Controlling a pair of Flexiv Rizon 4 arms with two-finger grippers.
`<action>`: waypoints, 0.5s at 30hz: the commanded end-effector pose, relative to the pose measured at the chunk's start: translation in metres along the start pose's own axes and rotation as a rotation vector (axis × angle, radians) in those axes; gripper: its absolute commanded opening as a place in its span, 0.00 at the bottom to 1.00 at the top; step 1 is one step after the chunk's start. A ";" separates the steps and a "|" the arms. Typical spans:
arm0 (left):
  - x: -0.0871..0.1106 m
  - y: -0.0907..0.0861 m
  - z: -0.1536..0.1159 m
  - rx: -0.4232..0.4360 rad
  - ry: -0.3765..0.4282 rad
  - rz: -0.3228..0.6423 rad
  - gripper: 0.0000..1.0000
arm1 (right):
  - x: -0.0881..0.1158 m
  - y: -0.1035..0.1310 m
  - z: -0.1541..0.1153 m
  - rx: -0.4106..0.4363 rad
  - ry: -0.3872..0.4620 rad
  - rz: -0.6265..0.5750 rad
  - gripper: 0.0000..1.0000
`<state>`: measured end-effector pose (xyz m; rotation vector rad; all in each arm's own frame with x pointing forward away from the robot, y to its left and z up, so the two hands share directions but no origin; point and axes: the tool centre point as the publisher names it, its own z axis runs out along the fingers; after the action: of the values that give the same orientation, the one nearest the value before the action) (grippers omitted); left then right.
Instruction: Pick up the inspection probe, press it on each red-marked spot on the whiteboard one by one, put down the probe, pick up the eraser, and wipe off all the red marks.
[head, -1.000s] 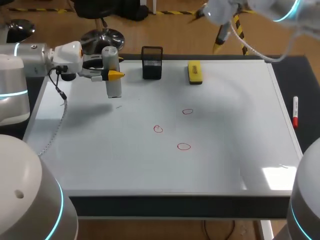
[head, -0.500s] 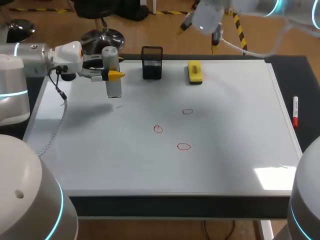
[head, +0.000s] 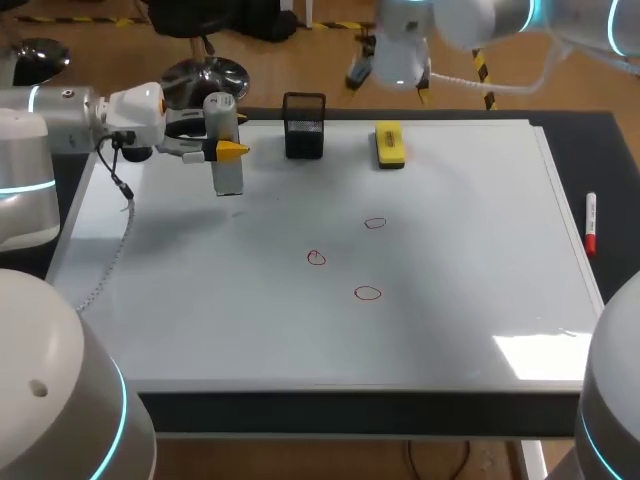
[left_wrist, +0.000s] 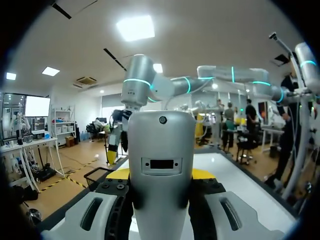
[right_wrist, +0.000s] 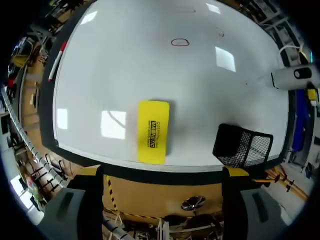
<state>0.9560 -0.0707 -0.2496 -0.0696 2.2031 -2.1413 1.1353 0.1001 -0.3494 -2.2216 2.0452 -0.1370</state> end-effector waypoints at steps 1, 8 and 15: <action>-0.001 0.000 0.000 0.002 0.002 0.002 0.00 | 0.001 0.007 0.001 0.016 -0.031 -0.025 1.00; -0.001 0.000 0.000 0.002 0.002 0.002 0.00 | 0.007 0.006 0.007 -0.035 -0.052 0.045 1.00; -0.001 0.000 0.000 0.002 0.002 0.002 0.00 | 0.014 0.007 0.012 -0.054 -0.050 0.052 1.00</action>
<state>0.9561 -0.0708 -0.2496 -0.0695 2.2031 -2.1413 1.1263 0.0859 -0.3628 -2.1647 2.1001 -0.0247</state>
